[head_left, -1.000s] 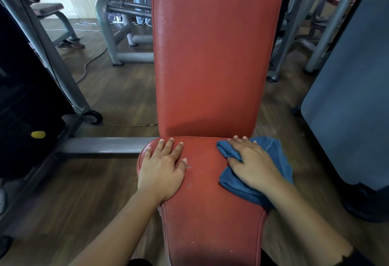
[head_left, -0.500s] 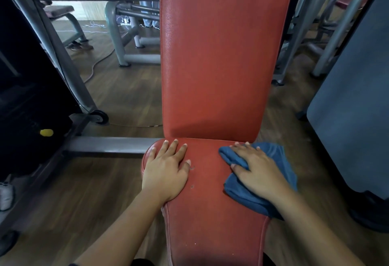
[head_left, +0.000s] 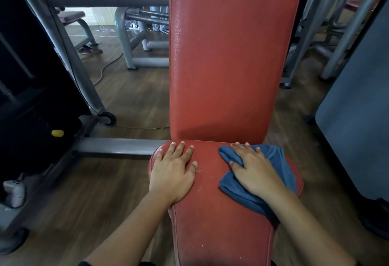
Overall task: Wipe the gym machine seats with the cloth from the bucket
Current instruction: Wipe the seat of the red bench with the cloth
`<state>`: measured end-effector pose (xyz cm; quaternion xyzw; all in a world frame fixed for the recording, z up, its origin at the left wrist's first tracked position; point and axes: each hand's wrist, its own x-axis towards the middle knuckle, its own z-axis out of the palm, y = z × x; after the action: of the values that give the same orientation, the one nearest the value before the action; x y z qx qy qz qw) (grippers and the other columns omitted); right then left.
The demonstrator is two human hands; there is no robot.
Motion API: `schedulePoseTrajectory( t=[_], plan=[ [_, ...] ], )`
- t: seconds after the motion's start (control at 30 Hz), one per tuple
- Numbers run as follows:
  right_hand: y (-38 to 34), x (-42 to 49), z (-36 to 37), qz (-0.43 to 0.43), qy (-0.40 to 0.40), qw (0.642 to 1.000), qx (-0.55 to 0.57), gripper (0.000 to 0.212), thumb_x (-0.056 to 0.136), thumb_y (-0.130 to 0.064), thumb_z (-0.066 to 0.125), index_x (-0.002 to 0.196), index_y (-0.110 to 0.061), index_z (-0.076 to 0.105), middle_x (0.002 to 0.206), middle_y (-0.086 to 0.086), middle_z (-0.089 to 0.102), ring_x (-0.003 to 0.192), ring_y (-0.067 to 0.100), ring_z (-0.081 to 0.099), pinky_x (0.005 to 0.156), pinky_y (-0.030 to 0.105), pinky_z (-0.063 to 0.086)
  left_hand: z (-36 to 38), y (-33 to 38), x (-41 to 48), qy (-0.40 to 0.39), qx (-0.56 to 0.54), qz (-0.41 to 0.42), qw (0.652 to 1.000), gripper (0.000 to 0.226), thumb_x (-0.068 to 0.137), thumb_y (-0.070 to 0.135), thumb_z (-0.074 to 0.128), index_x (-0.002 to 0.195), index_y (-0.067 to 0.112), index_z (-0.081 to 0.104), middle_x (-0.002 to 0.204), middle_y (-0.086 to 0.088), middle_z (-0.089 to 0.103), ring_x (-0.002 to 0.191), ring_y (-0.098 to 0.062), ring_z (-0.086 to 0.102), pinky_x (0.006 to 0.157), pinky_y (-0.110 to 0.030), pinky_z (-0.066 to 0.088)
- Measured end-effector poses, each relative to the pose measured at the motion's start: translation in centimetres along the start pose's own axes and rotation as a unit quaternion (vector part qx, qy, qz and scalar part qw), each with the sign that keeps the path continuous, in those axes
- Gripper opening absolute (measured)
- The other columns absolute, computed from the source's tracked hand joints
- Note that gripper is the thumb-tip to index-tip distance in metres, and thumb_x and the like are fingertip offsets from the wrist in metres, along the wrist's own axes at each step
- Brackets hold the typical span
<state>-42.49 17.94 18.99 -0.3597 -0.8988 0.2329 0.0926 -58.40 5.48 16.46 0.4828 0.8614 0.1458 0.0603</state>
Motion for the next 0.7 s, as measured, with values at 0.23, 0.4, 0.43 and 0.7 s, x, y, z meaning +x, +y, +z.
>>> schedulePoseTrajectory(
  t=[0.23,0.4,0.43,0.7],
  plan=[
    [-3.5,-1.0,1.6,-0.038,-0.030,0.999,0.001,0.053,0.099,-0.026,0.039,0.149,-0.020,0.026,0.157,-0.003,0.019,0.146,0.015,0.006,0.116,0.029,-0.004,-0.2,0.0,-0.5,0.039,-0.133,-0.016,0.990,0.067,0.085,0.045,0.011,0.149,0.028,0.021,0.153,0.011,0.026,0.142,-0.003,0.013,0.117,-0.029,0.003],
    [-4.4,-1.4,1.4,-0.056,-0.071,0.996,0.009,0.058,0.098,-0.036,0.041,0.150,-0.018,0.022,0.159,-0.001,0.013,0.146,0.015,0.003,0.117,0.032,-0.004,-0.3,-0.1,-0.3,0.049,-0.110,-0.007,0.993,0.070,0.081,0.041,0.013,0.144,0.023,0.035,0.151,0.007,0.033,0.142,-0.008,0.018,0.117,-0.031,0.007],
    [-4.0,-1.6,0.6,-0.053,-0.094,0.994,0.037,0.063,0.097,-0.043,0.042,0.151,-0.019,0.019,0.159,-0.002,0.009,0.146,0.012,0.000,0.117,0.031,-0.005,-0.4,-0.1,-0.3,0.052,-0.114,-0.007,0.992,0.070,0.080,0.042,0.013,0.144,0.023,0.037,0.151,0.006,0.034,0.142,-0.009,0.019,0.117,-0.031,0.007],
    [4.3,-2.6,-3.9,0.060,-0.004,0.998,0.035,0.053,0.101,-0.045,0.020,0.150,-0.026,0.023,0.158,-0.008,0.014,0.145,0.006,0.002,0.116,0.030,-0.006,-2.0,0.5,-0.3,0.000,-0.214,-0.041,0.976,0.072,0.079,0.053,0.025,0.144,0.024,0.037,0.151,0.004,0.033,0.143,-0.011,0.018,0.117,-0.032,0.007]
  ],
)
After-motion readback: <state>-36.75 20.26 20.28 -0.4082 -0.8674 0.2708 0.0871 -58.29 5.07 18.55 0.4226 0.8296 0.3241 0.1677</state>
